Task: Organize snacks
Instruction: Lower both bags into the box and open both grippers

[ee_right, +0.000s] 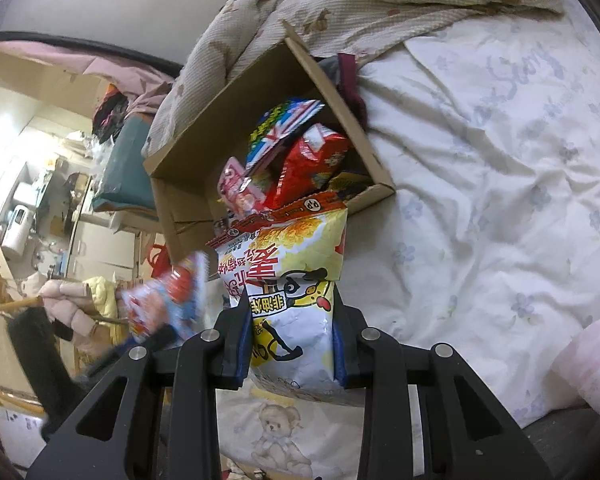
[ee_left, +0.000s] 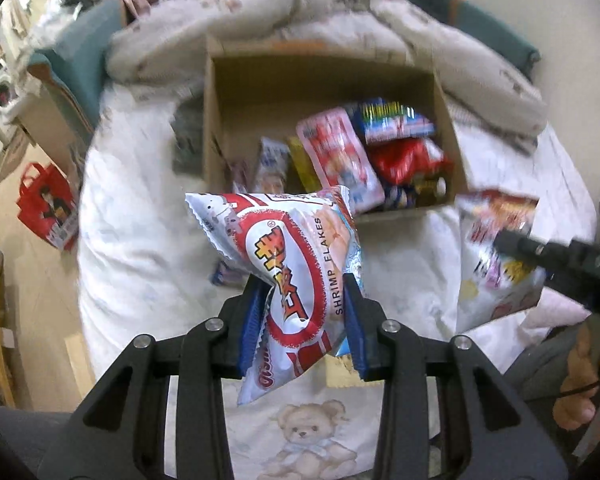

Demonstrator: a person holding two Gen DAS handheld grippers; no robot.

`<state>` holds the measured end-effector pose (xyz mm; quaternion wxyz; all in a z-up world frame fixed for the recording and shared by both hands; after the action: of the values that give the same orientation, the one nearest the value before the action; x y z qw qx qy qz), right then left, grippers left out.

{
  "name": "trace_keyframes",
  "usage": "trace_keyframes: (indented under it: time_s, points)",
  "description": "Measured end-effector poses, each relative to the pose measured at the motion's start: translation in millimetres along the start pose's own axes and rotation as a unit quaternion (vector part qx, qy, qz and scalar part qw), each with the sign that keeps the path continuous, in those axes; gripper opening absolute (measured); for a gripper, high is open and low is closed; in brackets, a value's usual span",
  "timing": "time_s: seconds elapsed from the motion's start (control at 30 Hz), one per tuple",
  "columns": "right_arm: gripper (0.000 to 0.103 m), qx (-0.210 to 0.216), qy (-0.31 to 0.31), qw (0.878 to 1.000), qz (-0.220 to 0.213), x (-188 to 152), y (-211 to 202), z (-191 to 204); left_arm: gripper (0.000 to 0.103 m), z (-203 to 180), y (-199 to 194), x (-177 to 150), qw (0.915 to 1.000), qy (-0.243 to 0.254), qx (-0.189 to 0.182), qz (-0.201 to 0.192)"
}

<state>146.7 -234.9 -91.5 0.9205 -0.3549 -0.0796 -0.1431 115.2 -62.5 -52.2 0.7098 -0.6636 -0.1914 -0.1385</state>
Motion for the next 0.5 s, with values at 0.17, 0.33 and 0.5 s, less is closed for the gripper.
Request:
trace_keyframes:
  time_s: [0.17, 0.33, 0.5]
  points:
    - [0.033, 0.005, -0.016, 1.0, 0.004, 9.8, 7.1, 17.4, 0.033, 23.7, -8.8, 43.6, 0.9985, -0.005, 0.027, -0.047]
    - [0.033, 0.007, -0.04, 0.999, 0.002, 38.0, 24.8, 42.2, 0.033, 36.4, 4.4, 72.0, 0.9972, -0.011, 0.045, -0.058]
    - [0.033, 0.0, -0.069, 0.998, 0.003, 72.0, 54.0, 67.0, 0.033, 29.3, 35.3, 83.6, 0.9966, 0.007, 0.06, -0.056]
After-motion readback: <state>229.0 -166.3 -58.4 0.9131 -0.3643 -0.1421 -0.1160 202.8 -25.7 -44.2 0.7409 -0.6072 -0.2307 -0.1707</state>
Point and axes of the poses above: each gripper's, at about its wrist camera, not at the fingertips, and y roughly the way its jaws point, z to its left, x to its top, the point moved 10 cm from there along y, roughly the way its jaws point, and after that the axes turned 8 degrees about x, right-handed, at the moved point
